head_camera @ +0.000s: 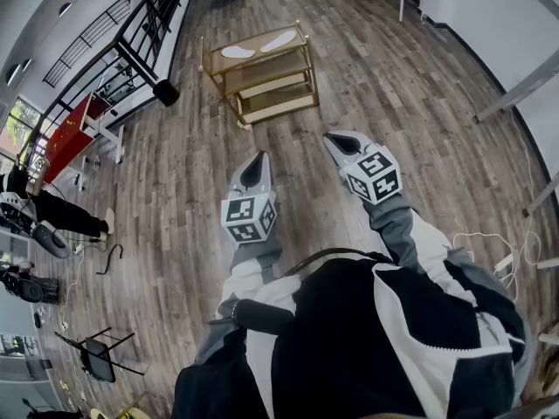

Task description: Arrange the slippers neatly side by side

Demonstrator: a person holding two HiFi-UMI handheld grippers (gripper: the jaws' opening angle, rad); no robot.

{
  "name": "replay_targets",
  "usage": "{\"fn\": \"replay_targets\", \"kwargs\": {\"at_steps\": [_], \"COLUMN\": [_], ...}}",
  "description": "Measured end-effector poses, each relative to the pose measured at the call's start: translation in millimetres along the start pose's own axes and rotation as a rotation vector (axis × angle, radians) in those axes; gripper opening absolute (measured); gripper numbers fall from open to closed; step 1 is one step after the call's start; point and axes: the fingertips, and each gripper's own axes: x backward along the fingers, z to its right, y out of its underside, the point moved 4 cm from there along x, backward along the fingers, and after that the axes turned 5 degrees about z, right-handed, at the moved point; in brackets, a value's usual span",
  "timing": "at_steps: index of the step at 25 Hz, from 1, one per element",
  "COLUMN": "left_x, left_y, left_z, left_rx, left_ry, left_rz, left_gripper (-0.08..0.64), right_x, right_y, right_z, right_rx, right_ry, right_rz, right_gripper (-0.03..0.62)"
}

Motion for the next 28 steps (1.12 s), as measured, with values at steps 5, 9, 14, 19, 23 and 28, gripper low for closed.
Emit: {"fn": "replay_targets", "kwargs": {"at_steps": [5, 9, 14, 19, 23, 28], "left_x": [-2, -4, -6, -11, -15, -25], "left_y": [-3, -3, -1, 1, 0, 3], "left_z": [-1, 0, 3, 6, 9, 17], "left_rx": [-0.002, -0.003, -0.008, 0.009, 0.009, 0.016], "left_ry": [-0.003, -0.003, 0.007, 0.012, 0.009, -0.001], "left_rz": [-0.004, -0.004, -0.006, 0.004, 0.004, 0.007], "left_gripper": [0.012, 0.012, 0.012, 0.012, 0.014, 0.013], "right_x": [-1, -1, -2, -4, -7, -5], "right_y": [-2, -2, -3, 1, 1, 5], "right_z": [1, 2, 2, 5, 9, 20], "right_rx": [0.005, 0.004, -0.016, 0.007, -0.004, -0.006], "right_ry": [-0.004, -0.010, -0.048, -0.066, -0.086, -0.108], "right_rz": [-0.001, -0.001, 0.030, 0.028, 0.025, 0.021], "right_gripper": [0.002, 0.002, 0.005, 0.005, 0.005, 0.005]}}
